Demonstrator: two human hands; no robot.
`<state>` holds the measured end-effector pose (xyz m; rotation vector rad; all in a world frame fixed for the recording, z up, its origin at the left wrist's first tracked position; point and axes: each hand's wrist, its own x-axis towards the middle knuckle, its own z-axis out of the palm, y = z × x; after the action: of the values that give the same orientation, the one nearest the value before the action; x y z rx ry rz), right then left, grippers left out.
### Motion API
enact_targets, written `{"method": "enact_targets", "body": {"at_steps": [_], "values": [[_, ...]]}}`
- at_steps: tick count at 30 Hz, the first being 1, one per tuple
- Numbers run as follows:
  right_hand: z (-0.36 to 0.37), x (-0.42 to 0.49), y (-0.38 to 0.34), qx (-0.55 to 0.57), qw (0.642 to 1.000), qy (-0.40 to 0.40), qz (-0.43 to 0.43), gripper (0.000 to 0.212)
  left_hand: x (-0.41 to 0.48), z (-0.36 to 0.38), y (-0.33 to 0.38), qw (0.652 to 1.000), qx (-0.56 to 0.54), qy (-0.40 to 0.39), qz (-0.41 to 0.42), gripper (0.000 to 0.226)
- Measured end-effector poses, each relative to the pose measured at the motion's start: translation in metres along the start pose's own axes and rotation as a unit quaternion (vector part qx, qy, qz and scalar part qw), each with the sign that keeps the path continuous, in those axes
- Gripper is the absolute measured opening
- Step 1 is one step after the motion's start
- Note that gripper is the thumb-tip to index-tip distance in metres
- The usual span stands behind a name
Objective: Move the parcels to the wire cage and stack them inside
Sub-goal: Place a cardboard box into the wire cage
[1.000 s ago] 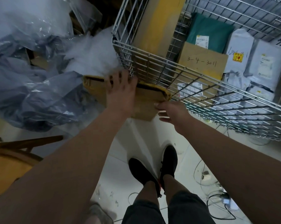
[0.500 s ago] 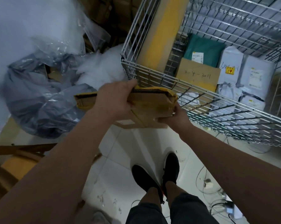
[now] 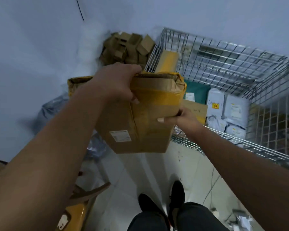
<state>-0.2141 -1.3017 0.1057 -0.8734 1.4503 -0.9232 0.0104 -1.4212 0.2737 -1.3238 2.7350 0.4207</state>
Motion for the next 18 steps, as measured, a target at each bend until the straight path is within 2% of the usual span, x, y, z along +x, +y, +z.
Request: {"method": "enact_targets", "body": {"at_steps": [5, 9, 18], "values": [[-0.018, -0.021, -0.064, 0.002, 1.0, -0.003, -0.029, 0.059, -0.007, -0.064, 0.022, 1.0, -0.001, 0.024, 0.008, 0.073], [-0.033, -0.034, -0.105, 0.011, 0.998, 0.014, -0.06, 0.06, -0.004, -0.104, 0.043, 0.997, 0.037, 0.056, 0.03, 0.077], [-0.066, -0.051, -0.177, 0.047, 0.994, 0.046, -0.089, 0.065, 0.023, -0.19, 0.085, 0.99, 0.074, 0.079, 0.088, 0.066]]}}
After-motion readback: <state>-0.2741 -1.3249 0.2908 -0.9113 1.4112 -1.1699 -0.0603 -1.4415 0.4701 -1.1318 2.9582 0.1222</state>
